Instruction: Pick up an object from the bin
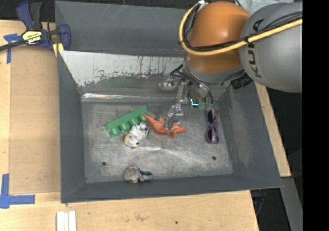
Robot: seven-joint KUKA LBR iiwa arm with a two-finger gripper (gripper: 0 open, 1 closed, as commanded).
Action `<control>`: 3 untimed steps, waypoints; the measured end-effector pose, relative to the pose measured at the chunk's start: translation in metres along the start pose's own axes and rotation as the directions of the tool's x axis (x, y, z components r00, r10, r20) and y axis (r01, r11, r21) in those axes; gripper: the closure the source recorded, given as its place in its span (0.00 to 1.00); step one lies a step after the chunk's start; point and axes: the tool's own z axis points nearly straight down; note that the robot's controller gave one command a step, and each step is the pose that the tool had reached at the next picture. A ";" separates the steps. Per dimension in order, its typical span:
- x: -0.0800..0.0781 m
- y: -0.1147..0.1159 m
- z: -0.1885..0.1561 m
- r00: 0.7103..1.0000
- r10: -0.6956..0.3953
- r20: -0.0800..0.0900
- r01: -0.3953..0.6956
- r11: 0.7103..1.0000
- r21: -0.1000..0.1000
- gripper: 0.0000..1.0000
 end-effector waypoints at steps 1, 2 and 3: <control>-0.002 0.000 -0.005 1.000 0.001 0.008 -0.001 1.000 0.000 0.00; 0.020 0.011 0.043 0.999 -0.029 0.015 0.029 1.000 0.000 0.00; -0.007 0.011 0.089 0.998 -0.063 0.008 0.063 0.998 0.000 0.00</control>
Offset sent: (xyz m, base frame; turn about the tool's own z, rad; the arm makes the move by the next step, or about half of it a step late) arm -0.0607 0.0297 -0.1242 -0.0823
